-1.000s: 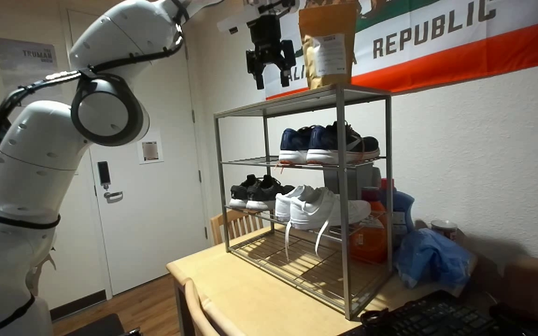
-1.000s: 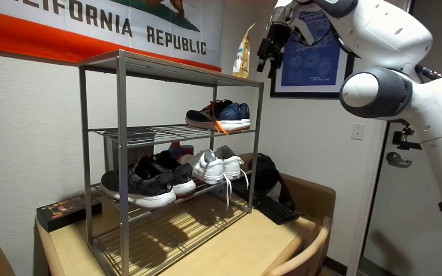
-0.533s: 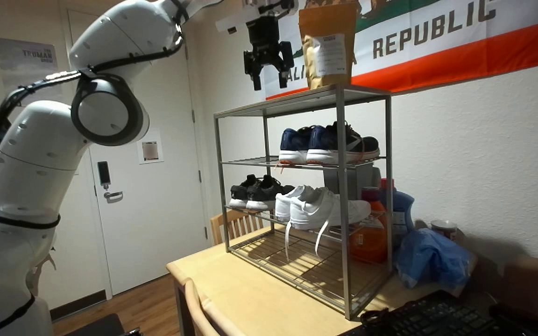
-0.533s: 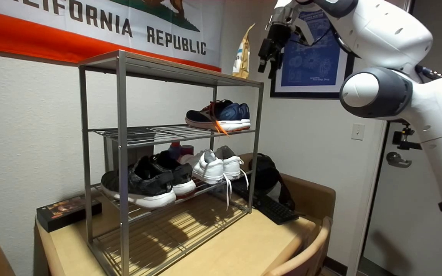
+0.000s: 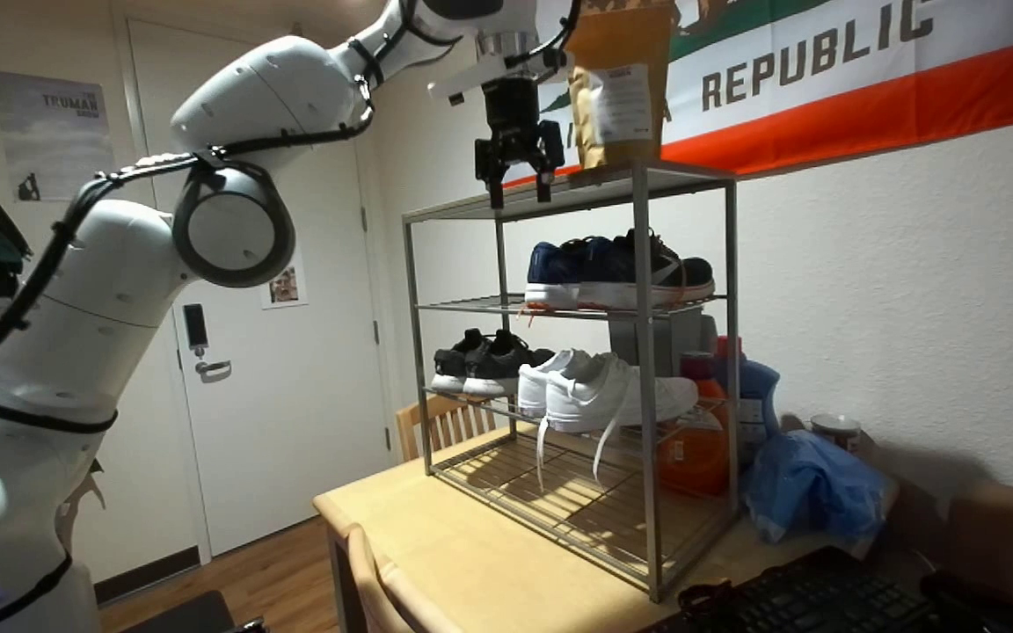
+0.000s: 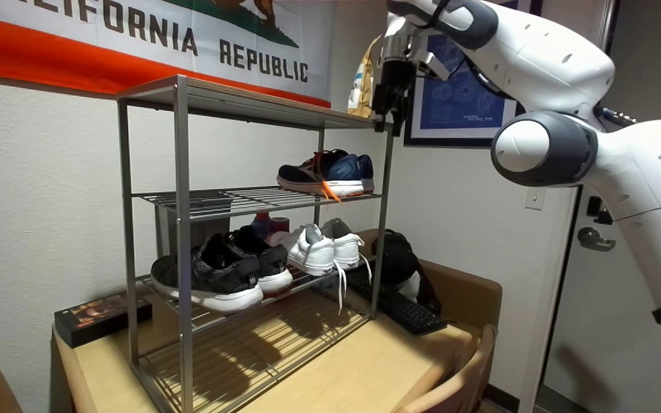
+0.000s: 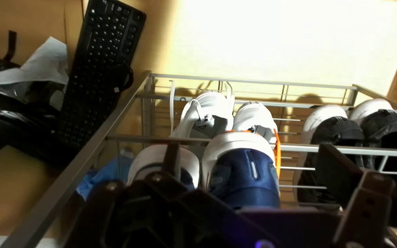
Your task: Pick the brown bag and put it on top of the rack
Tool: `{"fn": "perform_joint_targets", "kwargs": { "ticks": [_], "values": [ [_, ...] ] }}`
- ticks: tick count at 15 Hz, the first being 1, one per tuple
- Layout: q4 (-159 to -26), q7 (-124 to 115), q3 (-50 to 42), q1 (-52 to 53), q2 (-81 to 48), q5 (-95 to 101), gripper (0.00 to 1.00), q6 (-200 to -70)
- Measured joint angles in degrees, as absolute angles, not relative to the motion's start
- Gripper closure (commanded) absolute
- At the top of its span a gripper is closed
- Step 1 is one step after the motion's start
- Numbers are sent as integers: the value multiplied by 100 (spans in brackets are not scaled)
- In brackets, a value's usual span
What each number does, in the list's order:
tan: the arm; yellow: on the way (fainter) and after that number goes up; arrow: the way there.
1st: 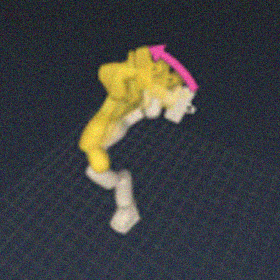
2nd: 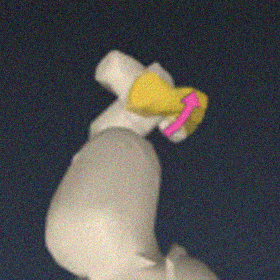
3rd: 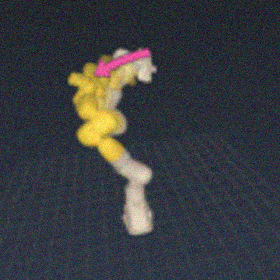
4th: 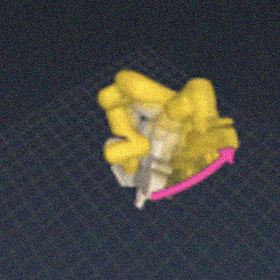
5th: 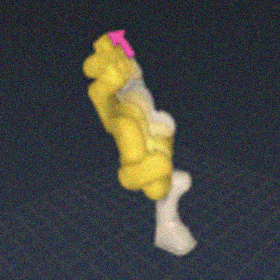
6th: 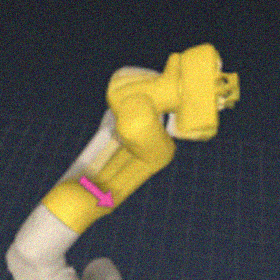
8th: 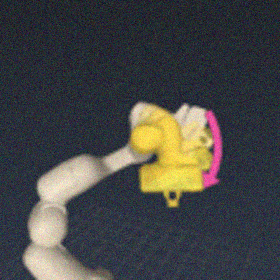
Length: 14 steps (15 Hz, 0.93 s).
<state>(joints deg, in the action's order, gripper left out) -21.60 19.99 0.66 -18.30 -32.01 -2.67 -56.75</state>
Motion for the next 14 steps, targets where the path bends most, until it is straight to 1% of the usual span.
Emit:
{"fn": "perform_joint_targets", "kwargs": {
  "ticks": [5,14],
  "values": [
    [-2149,2000,-86,-1155,-3682,343,0,-5498],
    [-2127,2110,-105,-1040,-3752,426,0,-5454]
  ]
}}
